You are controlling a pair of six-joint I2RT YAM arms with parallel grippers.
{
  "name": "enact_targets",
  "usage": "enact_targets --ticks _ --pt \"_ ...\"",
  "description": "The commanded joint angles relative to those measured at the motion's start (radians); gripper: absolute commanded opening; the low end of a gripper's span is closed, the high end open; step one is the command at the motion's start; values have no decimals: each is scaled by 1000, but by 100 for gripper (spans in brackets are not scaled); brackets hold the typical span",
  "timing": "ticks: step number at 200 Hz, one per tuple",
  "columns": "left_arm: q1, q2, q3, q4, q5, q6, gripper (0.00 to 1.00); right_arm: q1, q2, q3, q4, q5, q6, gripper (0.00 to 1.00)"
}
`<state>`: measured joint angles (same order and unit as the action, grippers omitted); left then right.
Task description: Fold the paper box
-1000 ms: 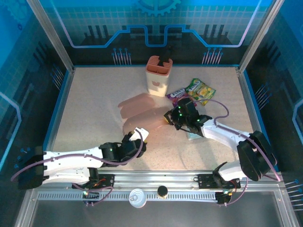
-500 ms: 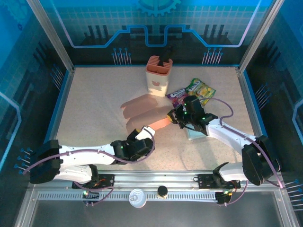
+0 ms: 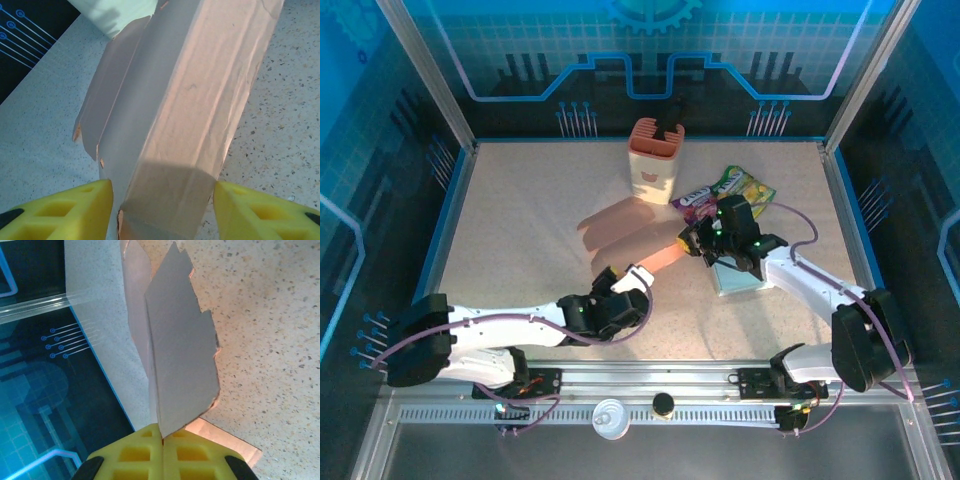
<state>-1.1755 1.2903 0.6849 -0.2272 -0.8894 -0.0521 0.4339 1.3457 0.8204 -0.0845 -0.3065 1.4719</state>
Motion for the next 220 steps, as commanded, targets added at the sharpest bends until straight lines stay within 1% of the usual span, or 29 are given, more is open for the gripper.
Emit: enact_targets --ticks 1,20,23,33,40,63,81,96,112,120,136,156,179,199,212,217,220 --pt "-3 19 39 -2 -22 34 57 -30 -2 41 -45 -58 -41 0" --pt "1 27 51 -27 -68 38 59 -39 1 46 -49 -77 -47 0" --pt "1 27 51 -29 -74 39 62 -42 1 44 -50 -79 -48 0" --pt "1 22 51 -37 -85 41 64 -50 1 46 -52 -86 -51 0" --pt "1 15 50 -39 -80 45 67 -55 3 48 -55 -89 -56 0" --pt "1 -7 38 -31 -75 68 67 -61 6 53 -55 -101 -59 0" --pt "-1 -6 38 -18 -60 112 66 -67 12 53 -61 -110 -65 0" --pt "0 0 39 -17 -75 136 67 -73 13 54 -61 -121 -68 0" --pt "9 7 41 -7 -82 158 64 -73 9 53 -67 -121 -71 0" --pt "14 7 40 3 -84 166 61 -74 6 54 -67 -121 -73 0" --pt "20 3 31 30 -91 181 50 -80 9 53 -69 -126 -76 0" --pt "19 -16 22 50 -74 191 40 -86 9 54 -62 -132 -76 0" --pt "20 -39 22 50 -47 193 15 -87 6 54 -57 -138 -79 0" --pt "20 -56 28 49 -20 198 0 -86 -10 53 -67 -132 -87 0" --pt "19 -60 30 47 -8 201 0 -86 -32 53 -95 -112 -105 0" --pt "19 -60 32 48 -7 202 0 -87 -40 83 -103 -104 -112 0" --pt "20 -60 32 49 -7 202 0 -87 -43 86 -109 -102 -116 2"
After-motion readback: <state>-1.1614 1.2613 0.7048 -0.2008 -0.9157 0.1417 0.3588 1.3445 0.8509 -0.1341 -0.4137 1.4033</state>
